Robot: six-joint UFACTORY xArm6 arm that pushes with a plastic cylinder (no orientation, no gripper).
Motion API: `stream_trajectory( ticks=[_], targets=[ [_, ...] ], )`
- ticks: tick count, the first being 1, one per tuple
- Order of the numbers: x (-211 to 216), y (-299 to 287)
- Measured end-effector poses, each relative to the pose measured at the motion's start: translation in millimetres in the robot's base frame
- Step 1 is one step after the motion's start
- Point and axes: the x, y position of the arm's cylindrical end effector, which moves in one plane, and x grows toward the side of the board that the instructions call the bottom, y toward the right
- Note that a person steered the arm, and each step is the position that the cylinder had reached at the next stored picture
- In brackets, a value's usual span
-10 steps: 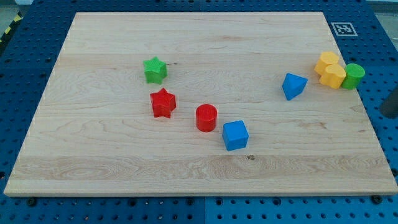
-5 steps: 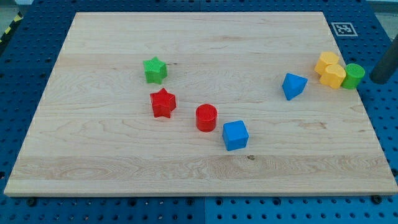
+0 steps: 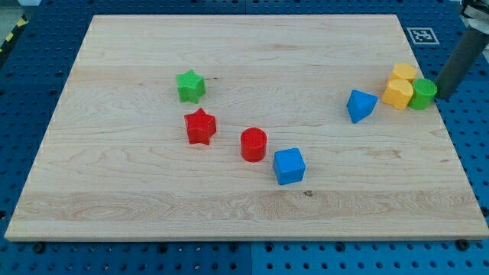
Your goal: Push the green circle along with the yellow heart a bit left
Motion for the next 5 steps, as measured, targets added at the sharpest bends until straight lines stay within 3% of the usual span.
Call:
stream_trajectory(
  ticks=[3,5],
  targets=[
    [7.4,-7.6],
    [119.7,-19.6]
  ],
)
